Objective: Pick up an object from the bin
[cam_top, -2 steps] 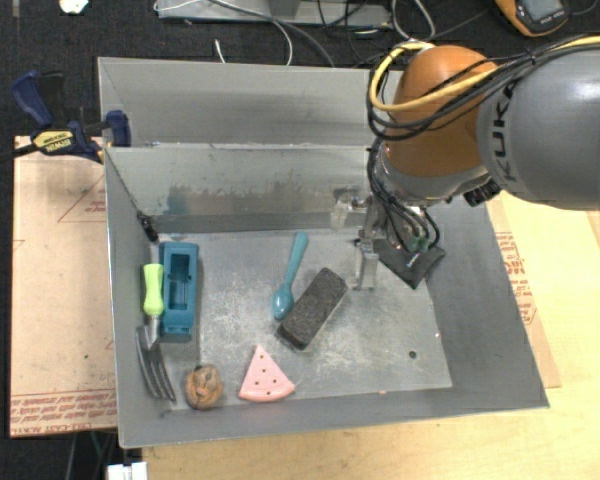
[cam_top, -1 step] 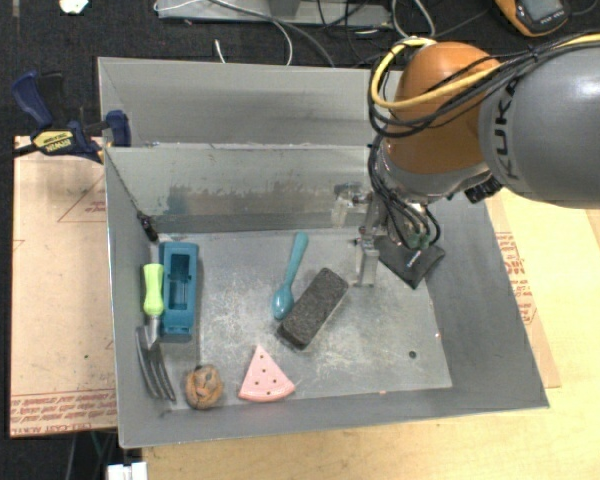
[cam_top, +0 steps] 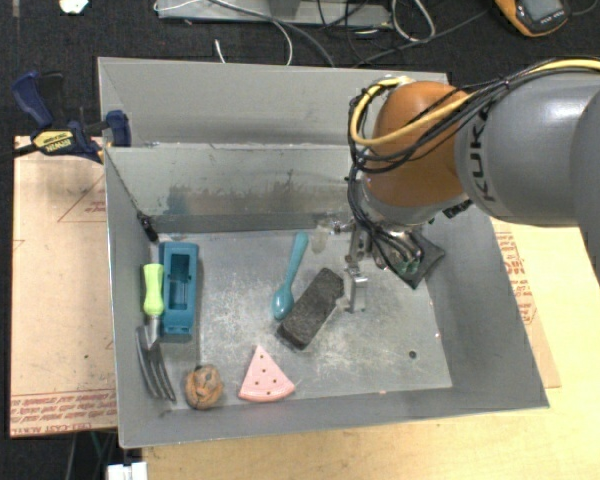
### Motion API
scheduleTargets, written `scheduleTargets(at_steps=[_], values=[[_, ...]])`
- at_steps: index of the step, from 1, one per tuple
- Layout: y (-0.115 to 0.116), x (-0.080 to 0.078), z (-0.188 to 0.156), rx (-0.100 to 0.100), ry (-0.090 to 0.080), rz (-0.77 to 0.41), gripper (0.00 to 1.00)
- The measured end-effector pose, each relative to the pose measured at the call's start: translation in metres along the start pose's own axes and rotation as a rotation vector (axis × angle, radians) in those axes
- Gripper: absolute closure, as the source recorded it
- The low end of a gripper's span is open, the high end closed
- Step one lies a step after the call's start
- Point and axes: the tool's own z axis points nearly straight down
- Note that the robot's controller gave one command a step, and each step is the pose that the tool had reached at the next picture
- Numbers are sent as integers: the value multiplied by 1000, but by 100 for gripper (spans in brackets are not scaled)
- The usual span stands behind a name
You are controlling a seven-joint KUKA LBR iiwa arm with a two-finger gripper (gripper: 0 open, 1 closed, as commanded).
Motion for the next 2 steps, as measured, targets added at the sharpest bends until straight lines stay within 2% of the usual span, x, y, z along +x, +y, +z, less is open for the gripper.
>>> scheduleTargets(at_steps=[1,2], values=[[14,5,13,0,-2,-357,0],[30,16,13,-2,2,-446,0]])
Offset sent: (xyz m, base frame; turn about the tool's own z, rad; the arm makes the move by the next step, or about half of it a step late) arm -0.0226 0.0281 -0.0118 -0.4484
